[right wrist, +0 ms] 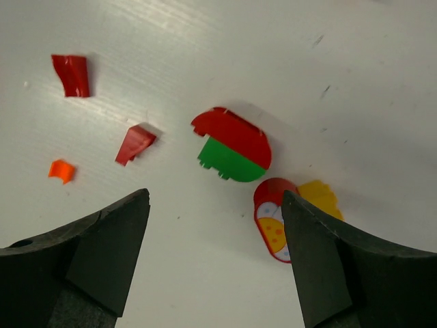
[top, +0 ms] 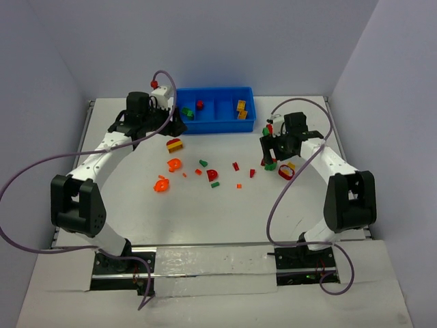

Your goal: Sort the legos into containers by color

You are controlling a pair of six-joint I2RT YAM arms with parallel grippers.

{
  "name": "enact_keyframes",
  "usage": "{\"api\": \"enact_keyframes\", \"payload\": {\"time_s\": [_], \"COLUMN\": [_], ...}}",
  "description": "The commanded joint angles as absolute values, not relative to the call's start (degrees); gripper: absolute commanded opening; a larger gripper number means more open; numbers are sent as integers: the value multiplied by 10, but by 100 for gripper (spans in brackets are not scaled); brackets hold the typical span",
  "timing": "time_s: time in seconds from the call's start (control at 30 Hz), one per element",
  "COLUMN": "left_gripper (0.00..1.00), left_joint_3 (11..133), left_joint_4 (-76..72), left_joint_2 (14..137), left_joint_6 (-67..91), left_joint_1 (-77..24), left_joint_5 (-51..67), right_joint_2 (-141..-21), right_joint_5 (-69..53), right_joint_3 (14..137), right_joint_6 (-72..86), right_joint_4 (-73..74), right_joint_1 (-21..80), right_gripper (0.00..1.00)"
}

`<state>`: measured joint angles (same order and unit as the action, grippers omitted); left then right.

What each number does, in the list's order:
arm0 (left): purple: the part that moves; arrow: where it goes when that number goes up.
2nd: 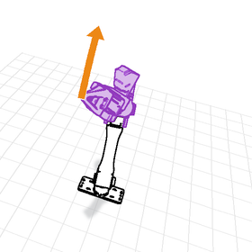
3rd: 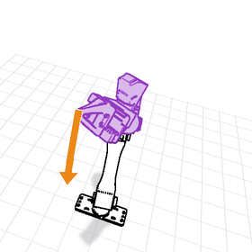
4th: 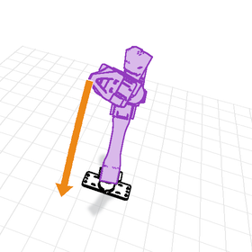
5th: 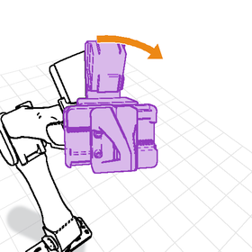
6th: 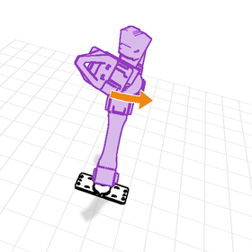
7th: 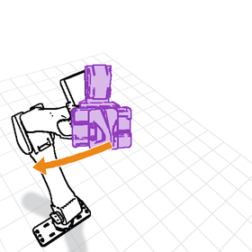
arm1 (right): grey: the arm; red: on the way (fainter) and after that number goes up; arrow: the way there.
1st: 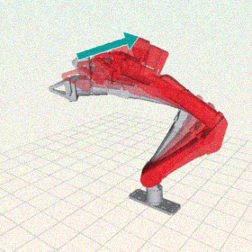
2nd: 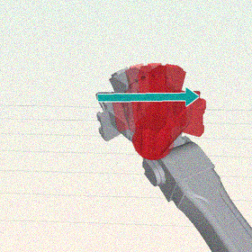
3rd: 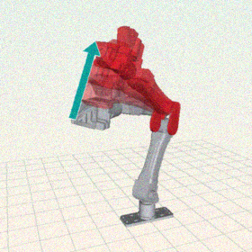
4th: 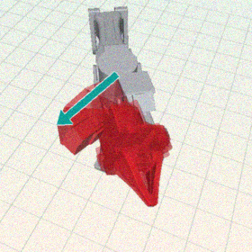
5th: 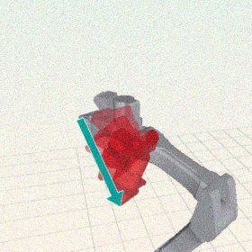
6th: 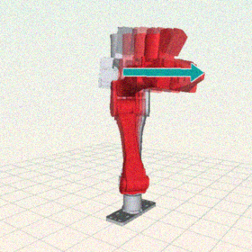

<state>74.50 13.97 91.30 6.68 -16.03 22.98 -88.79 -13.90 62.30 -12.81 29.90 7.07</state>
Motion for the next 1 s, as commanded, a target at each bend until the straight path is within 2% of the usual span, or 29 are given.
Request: {"api": "enact_keyframes", "payload": {"time_s": [0.0, 0.37, 0.97], "left_gripper": [71, 72, 71], "left_joint_3": [748, 752, 753], "left_joint_4": [126, 132, 127], "left_joint_2": [888, 894, 904], "left_joint_6": [75, 63, 62], "left_joint_1": [-160, -160, -160], "left_joint_5": [234, 227, 224], "right_joint_2": [-920, -1003, -1060], "right_joint_5": [-106, -93, -85], "right_joint_3": [672, 716, 727], "right_joint_6": [-96, -47, -66], "right_joint_4": [286, 346, 318], "right_joint_1": [67, 67, 68], "right_gripper": [87, 85, 80]}}
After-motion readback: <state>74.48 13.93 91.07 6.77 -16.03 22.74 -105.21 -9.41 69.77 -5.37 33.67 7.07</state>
